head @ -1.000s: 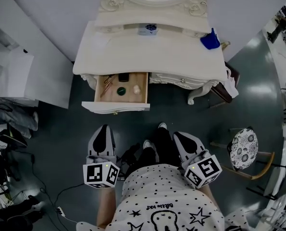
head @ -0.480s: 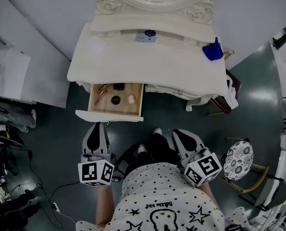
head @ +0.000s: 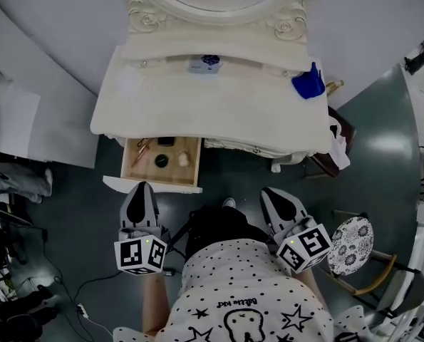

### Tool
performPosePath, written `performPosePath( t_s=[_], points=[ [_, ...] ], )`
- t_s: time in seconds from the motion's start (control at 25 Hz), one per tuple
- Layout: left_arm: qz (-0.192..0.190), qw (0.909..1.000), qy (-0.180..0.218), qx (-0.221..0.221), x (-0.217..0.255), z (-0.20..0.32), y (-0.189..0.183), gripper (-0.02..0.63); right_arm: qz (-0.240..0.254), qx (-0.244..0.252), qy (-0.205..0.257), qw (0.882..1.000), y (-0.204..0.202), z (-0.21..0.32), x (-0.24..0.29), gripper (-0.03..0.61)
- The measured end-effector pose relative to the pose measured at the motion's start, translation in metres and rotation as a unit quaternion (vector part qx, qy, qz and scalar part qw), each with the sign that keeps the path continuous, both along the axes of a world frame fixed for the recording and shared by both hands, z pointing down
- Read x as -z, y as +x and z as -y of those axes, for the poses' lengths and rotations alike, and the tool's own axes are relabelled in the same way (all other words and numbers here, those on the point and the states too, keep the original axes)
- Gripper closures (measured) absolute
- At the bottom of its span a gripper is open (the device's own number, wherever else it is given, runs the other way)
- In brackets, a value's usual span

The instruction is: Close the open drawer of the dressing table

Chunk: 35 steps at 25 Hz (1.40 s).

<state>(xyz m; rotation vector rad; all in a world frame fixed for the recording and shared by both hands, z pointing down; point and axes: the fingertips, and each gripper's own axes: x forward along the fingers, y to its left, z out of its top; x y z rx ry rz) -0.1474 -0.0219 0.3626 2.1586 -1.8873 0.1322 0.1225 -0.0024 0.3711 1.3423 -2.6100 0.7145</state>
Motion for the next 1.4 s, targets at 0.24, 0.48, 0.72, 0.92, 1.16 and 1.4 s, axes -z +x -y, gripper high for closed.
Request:
performPosePath(
  t_s=[0.24, 0.48, 0.72, 0.92, 1.16, 1.4],
  points=[
    [0.022, 0.9994, -0.016, 0.022, -0.015, 0.011, -0.011, 0.595, 0.004, -0.010, -0.016, 1.000, 0.017, 0.006, -0.007, 0.569],
    [0.041, 0.9960, -0.068, 0.042, -0.052, 0.002, -0.036, 0.595, 0.007, -0.002, -0.037, 0.999, 0.012, 0.010, -0.017, 0.569],
    [0.075, 0.9782, -0.184, 0.058, -0.136, -0.028, -0.070, 0.594, 0.004, 0.007, -0.046, 0.999, 0.004, 0.015, -0.023, 0.569],
    [0.046, 0.9585, -0.276, 0.053, -0.212, -0.048, -0.084, 0.594, -0.001, 0.009, -0.048, 0.999, 0.000, 0.016, -0.025, 0.569],
    [0.028, 0.9432, -0.329, 0.039, -0.270, -0.051, -0.090, 0.514, -0.008, 0.007, -0.049, 0.999, -0.003, 0.020, -0.026, 0.569],
    [0.031, 0.9326, -0.359, 0.014, -0.304, -0.050, -0.084, 0.454, -0.012, 0.001, -0.053, 0.999, -0.004, 0.026, -0.026, 0.569]
  ],
)
